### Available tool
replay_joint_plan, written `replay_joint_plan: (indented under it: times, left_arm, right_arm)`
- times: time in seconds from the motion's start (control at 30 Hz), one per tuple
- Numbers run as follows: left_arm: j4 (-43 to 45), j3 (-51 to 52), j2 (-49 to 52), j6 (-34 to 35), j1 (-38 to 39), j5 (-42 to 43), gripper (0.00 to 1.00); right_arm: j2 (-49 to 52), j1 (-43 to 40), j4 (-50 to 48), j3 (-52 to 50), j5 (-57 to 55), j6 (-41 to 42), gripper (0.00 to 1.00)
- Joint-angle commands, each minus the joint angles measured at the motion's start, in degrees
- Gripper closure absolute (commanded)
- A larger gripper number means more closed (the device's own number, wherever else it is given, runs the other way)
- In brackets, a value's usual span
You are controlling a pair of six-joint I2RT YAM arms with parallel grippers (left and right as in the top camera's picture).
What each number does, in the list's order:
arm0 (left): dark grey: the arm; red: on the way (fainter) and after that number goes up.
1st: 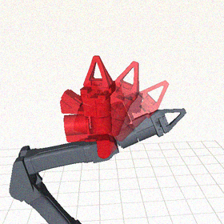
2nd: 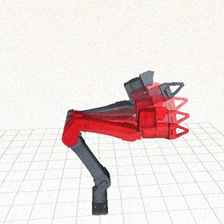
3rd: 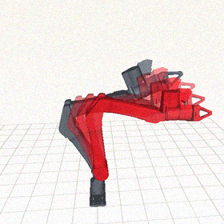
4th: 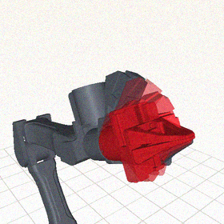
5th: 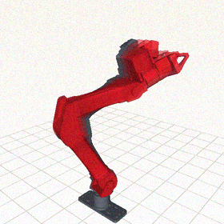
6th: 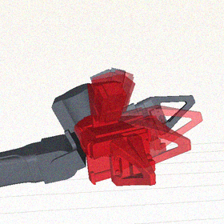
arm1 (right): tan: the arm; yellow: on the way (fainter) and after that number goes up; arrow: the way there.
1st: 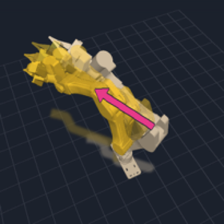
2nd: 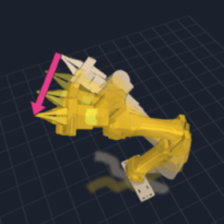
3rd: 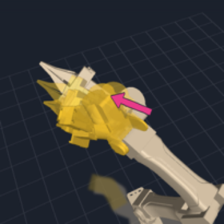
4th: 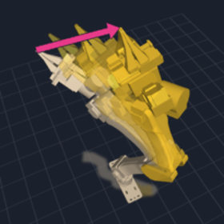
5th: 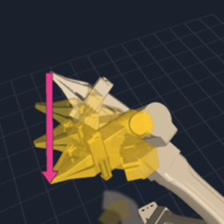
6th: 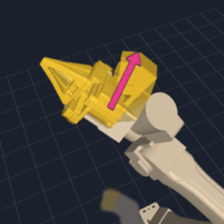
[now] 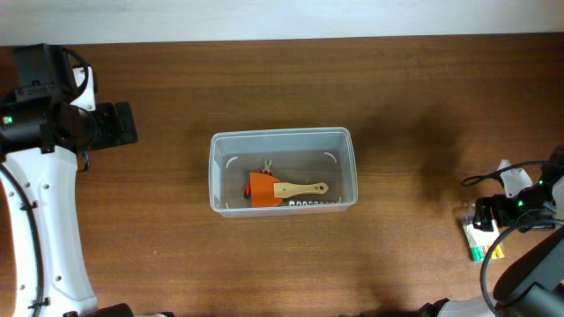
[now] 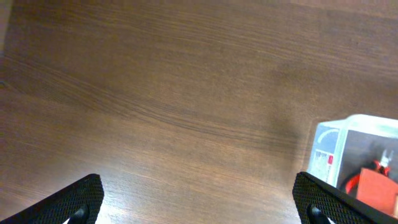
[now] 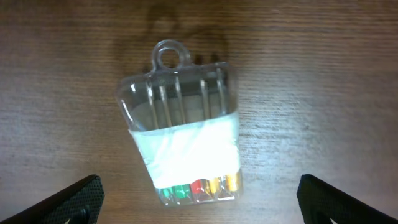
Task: Pack container
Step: 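Grasp the clear screwdriver set case by its top with the right gripper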
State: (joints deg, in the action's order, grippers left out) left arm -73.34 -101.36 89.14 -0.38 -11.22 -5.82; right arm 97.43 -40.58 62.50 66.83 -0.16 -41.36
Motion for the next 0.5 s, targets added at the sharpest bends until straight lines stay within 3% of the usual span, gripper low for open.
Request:
replay_joint_plan:
  times: [0.0, 0.47]
  left_arm:
    - [1.4, 0.17, -0.72, -0.48, 0.09, -1.31, 0.01]
    - [3.67, 0.2, -0.72, -0.48, 0.09, -1.33, 0.01]
  right_arm:
    - [2.16, 0.0, -0.87, -2.56, 0.09, -3.21, 0.01]
    - [3.34, 0.55, -10.08, -10.54, -5.09, -4.92, 0.01]
